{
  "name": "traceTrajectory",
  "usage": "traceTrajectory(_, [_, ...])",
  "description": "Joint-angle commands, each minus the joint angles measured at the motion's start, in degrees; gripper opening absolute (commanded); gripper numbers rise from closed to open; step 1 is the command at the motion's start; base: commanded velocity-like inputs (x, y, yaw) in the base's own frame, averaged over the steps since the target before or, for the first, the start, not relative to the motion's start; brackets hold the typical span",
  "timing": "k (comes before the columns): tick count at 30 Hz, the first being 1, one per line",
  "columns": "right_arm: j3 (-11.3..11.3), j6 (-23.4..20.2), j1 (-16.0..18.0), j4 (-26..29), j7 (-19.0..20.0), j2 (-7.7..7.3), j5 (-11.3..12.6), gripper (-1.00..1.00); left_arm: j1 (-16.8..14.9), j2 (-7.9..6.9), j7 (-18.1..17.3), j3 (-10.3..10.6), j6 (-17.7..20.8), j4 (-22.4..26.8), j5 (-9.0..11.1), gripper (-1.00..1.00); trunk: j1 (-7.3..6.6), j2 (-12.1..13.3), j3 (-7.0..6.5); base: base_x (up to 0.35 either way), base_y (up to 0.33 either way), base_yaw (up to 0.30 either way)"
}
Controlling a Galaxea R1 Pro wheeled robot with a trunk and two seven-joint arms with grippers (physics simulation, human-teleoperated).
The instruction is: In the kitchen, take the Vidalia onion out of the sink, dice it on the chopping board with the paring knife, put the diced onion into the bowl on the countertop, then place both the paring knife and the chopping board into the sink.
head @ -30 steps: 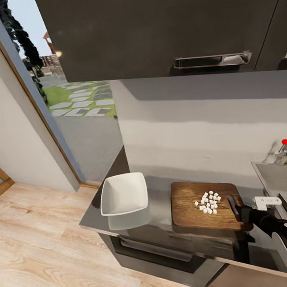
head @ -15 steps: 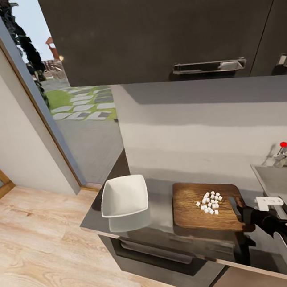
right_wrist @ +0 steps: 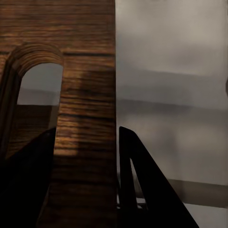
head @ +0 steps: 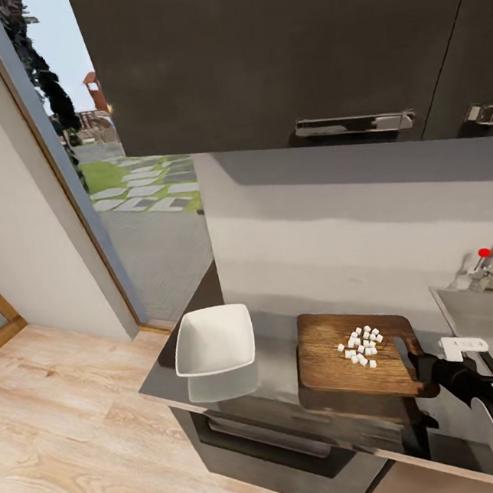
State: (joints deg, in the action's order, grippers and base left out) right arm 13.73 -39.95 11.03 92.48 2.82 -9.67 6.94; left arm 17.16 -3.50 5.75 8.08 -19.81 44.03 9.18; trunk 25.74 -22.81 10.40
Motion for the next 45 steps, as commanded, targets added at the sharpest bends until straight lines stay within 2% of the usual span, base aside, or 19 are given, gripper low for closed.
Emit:
traceTrajectory(1, [0.07, -0.31, 0.04, 0.06, 0.08, 0.00, 0.41, -1.00, -0.01, -0.10, 0.46, 0.44, -0.14, -0.05, 0.58, 1.00, 0.04, -0.11, 0.01, 0.000, 0.000, 0.000])
traceTrajectory(10, [0.07, -0.31, 0.04, 0.15, 0.08, 0.00, 0.40, -1.00, -0.02, -0.10, 0.43, 0.44, -0.14, -0.39, 0.58, 1.00, 0.04, -0.11, -0.80, 0.000, 0.016, 0.000])
traceTrajectory(24, [0.07, -0.31, 0.04, 0.15, 0.08, 0.00, 0.37, -1.00, -0.02, -0.10, 0.40, 0.44, -0.14, -1.25, 0.58, 1.00, 0.04, -0.11, -2.07, 0.000, 0.192, 0.000])
traceTrajectory(45, [0.07, -0.31, 0.04, 0.15, 0.08, 0.00, 0.36, -1.00, -0.02, -0.01, 0.41, 0.44, -0.14, -1.40, 0.58, 1.00, 0.04, -0.11, -3.96, 0.000, 0.049, 0.000])
